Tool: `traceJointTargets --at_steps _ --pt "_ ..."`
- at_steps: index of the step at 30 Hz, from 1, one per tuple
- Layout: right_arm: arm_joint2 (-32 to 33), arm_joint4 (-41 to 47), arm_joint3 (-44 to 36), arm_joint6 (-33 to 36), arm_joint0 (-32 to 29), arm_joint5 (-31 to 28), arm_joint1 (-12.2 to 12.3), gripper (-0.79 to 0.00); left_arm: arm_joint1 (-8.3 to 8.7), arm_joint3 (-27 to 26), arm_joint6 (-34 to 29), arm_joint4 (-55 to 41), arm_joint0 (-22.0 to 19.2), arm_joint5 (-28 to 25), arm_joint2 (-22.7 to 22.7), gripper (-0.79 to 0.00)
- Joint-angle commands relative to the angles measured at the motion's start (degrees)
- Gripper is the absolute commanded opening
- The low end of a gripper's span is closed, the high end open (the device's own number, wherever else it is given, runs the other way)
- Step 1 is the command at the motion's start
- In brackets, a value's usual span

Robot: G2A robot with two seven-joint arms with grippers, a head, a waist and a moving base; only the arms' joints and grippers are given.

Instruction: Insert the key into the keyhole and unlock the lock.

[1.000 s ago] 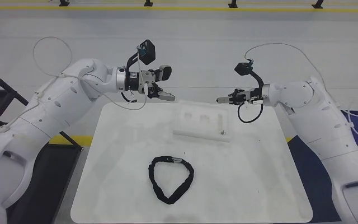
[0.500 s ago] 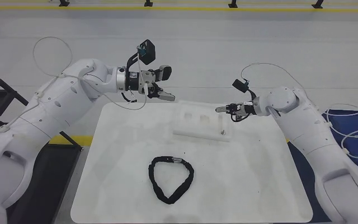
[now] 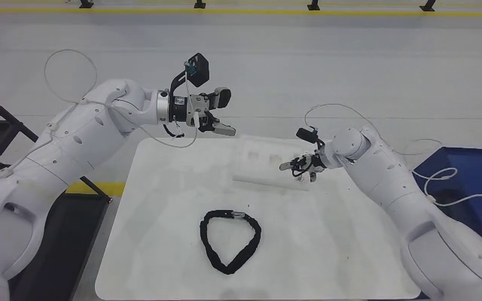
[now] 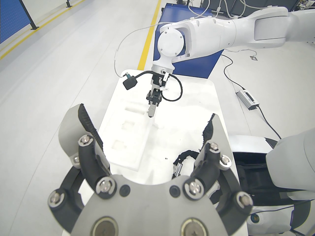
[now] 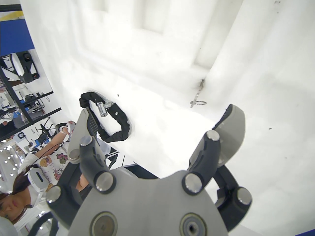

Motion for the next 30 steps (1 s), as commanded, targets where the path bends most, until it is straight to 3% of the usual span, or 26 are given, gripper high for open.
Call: traceJointTargets --at_steps 1,10,30 --pt "-0.9 -1.4 0.8 -0.6 0.1 -0.2 -0.8 0.000 0.00 0.0 -0.1 -0.1 0.0 0.0 0.0 0.000" --pt "-3.4 -6.3 5.2 -5.0 0.8 -1.5 -4.1 0.000 0.00 0.0 -0.1 -0.1 0.0 0.0 0.0 0.000" --pt "-3.8 -9.5 2.6 -6.1 0.9 0.1 -4.0 0.000 0.00 0.0 -0.1 -0.1 0.0 0.0 0.0 0.000"
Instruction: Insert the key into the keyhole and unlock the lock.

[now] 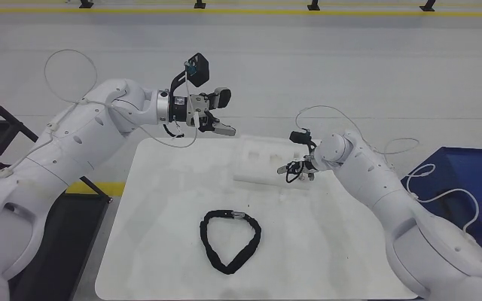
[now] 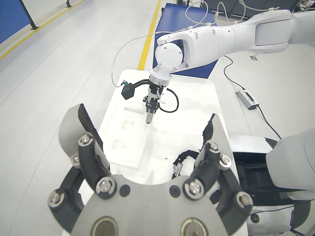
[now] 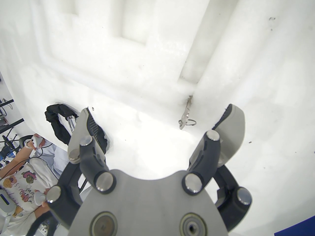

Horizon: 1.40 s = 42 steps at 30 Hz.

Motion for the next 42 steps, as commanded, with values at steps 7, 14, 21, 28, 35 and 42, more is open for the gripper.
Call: traceJointTargets --at_steps 7,14,21,28,35,42 --pt "0.2 -6.3 -9.1 2.7 -1.0 9.1 1.4 0.000 0.00 0.0 -0.1 -0.1 0.0 0.0 0.0 0.000" --pt "1.2 -9.6 -14.4 4.8 -3.3 14.3 2.9 -0.117 0.00 0.0 -0.1 -0.1 0.0 0.0 0.0 0.000" --pt "2.7 -11.8 -16.0 4.5 -4.7 16.8 3.7 -0.409 0.00 0.0 -0.1 -0.1 0.0 0.0 0.0 0.000" --pt "3.6 -14.4 -16.6 3.8 -5.3 19.9 3.8 -0.502 0.00 0.0 -0.1 -0.1 0.0 0.0 0.0 0.000" --pt "4.0 -15.8 -15.6 2.3 -5.5 21.9 3.1 -0.576 0.00 0.0 -0.1 -0.1 0.0 0.0 0.0 0.000" --pt "4.0 -16.0 -12.2 1.5 -5.3 22.2 1.7 -0.631 0.00 0.0 -0.1 -0.1 0.0 0.0 0.0 0.000"
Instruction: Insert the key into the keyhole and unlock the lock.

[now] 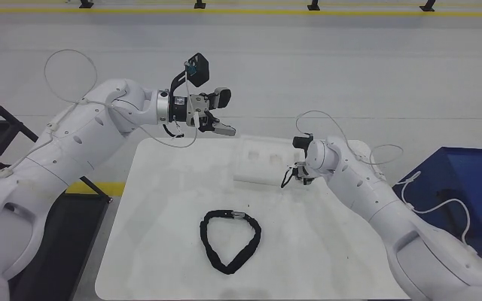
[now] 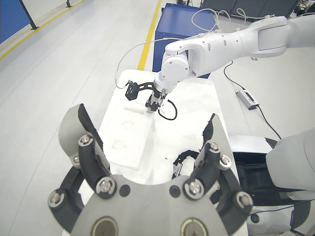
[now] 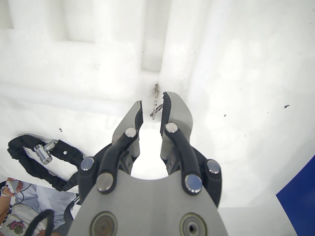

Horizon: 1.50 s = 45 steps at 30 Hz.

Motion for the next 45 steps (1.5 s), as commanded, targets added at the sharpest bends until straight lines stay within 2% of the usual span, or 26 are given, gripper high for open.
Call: traceJointTargets --at_steps 1,8,11,18,25,31,36,40,45 --pt "0.0 0.1 0.9 -0.2 0.0 -0.3 -0.4 -0.634 0.00 0.0 -0.1 -0.1 0.0 0.0 0.0 0.000" --pt "0.1 0.1 4.5 -1.7 0.2 -0.8 -1.9 -0.665 0.00 0.0 -0.1 -0.1 0.0 0.0 0.0 0.000" --pt "0.2 0.2 5.8 -1.9 0.5 -1.2 -2.4 -0.785 0.00 0.0 -0.1 -0.1 0.0 0.0 0.0 0.000" --pt "0.7 -0.4 7.2 0.1 2.0 -1.9 -3.2 -0.785 0.00 0.0 -0.1 -0.1 0.0 0.0 0.0 0.000" --pt "2.8 -1.1 4.7 4.6 3.3 -3.0 -2.1 -0.785 0.00 0.0 -0.1 -0.1 0.0 0.0 0.0 0.000" --pt "7.3 -0.4 -2.7 8.2 1.8 -4.6 0.6 -0.785 0.00 0.0 -0.1 -0.1 0.0 0.0 0.0 0.000" --pt "14.0 0.7 -12.5 12.8 -1.6 -7.4 4.4 -0.785 0.00 0.0 -0.1 -0.1 0.0 0.0 0.0 0.000" --pt "23.2 3.1 -23.9 16.8 -7.3 -11.5 8.4 -0.785 0.00 0.0 -0.1 -0.1 0.0 0.0 0.0 0.000" --pt "35.8 7.0 -38.1 20.7 -17.2 -14.8 12.6 -0.785 0.00 0.0 -0.1 -0.1 0.0 0.0 0.0 0.000"
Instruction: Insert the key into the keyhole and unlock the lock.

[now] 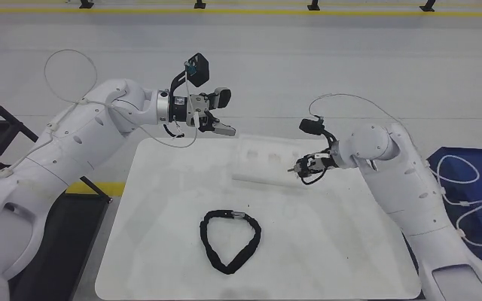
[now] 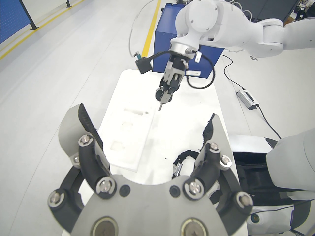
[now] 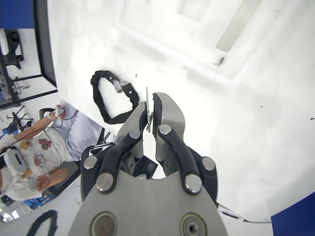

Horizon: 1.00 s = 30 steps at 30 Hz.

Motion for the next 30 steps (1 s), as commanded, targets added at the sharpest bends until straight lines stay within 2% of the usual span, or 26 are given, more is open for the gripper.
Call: traceJointTargets --at_steps 1,6,11,18,29,30 --pt "5.3 2.2 -4.9 0.8 -4.0 -1.2 1.2 -0.785 0.00 0.0 -0.1 -0.1 0.0 0.0 0.0 0.000" --pt "15.5 10.6 -10.5 0.2 -11.9 -5.3 3.1 -0.785 0.00 0.0 -0.1 -0.1 0.0 0.0 0.0 0.000" --pt "22.0 19.7 -9.4 -0.9 -16.3 -8.7 4.0 -0.785 0.00 0.0 -0.1 -0.1 0.0 0.0 0.0 0.000" --pt "23.6 25.9 -7.9 -4.1 -18.0 -10.9 4.2 -0.785 0.00 0.0 -0.1 -0.1 0.0 0.0 0.0 0.000" --pt "23.6 25.9 -7.9 -4.1 -18.0 -10.9 4.2 -0.785 0.00 0.0 -0.1 -0.1 0.0 0.0 0.0 0.000" --pt "23.6 25.9 -7.9 -4.1 -18.0 -10.9 4.2 -0.785 0.04 0.0 -0.6 1.3 -0.1 1.7 -0.1 0.000"
